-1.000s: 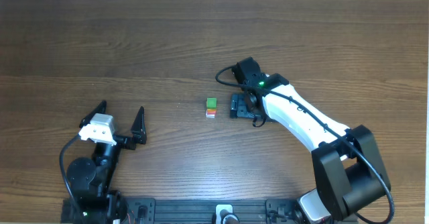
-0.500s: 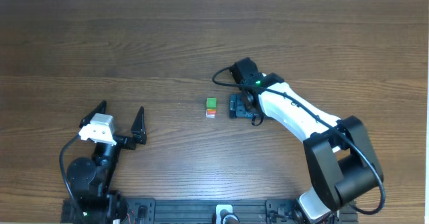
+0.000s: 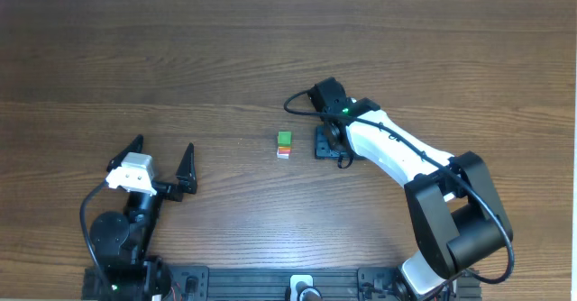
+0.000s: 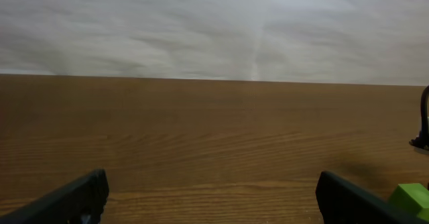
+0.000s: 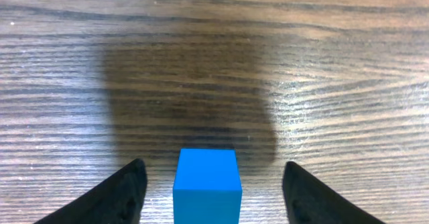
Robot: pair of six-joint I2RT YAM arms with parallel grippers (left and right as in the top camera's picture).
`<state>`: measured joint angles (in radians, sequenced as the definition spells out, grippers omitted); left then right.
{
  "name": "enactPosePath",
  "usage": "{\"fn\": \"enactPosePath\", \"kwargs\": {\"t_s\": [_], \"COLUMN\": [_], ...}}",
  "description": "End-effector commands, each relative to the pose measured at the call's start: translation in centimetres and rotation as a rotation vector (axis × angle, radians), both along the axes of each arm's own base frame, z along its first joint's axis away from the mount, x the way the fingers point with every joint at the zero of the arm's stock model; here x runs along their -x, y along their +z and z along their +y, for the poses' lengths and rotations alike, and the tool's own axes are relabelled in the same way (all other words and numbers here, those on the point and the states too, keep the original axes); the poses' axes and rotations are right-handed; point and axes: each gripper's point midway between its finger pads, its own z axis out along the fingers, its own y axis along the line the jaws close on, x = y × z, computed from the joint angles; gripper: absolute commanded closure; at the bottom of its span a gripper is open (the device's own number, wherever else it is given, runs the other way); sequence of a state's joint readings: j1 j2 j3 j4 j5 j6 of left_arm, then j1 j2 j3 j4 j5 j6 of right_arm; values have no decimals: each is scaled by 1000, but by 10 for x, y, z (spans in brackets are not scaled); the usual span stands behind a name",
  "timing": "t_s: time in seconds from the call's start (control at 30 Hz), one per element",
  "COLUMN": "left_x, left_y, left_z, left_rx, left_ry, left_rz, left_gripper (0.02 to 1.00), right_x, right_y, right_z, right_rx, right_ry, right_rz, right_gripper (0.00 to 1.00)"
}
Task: Stack Cubes
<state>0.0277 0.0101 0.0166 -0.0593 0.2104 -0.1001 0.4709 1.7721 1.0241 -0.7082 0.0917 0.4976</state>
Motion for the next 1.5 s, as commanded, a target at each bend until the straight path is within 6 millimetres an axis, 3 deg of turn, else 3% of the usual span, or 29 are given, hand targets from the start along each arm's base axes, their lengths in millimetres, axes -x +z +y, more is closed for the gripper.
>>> {"fn": "enactPosePath", "kwargs": {"t_s": [0.03,0.87,1.5], "left_x": [0,0,0], "left_y": [-3,-3,-3], "left_z": [-1,-1,-1], "left_rx": [-14,-14,-14], "left_ry": [-9,-9,-9], "left_rz": [-3,-3,-3], "left_gripper": [18,18,18], "right_x": [5,8,8], "right_y": [-7,-13,-13], "right_z": [-2,2,3], "right_rx": [5,-33,-36], "right_ry": [-2,-3,-4], "right_rz": [24,30,32], "right_gripper": [397,551,787]}}
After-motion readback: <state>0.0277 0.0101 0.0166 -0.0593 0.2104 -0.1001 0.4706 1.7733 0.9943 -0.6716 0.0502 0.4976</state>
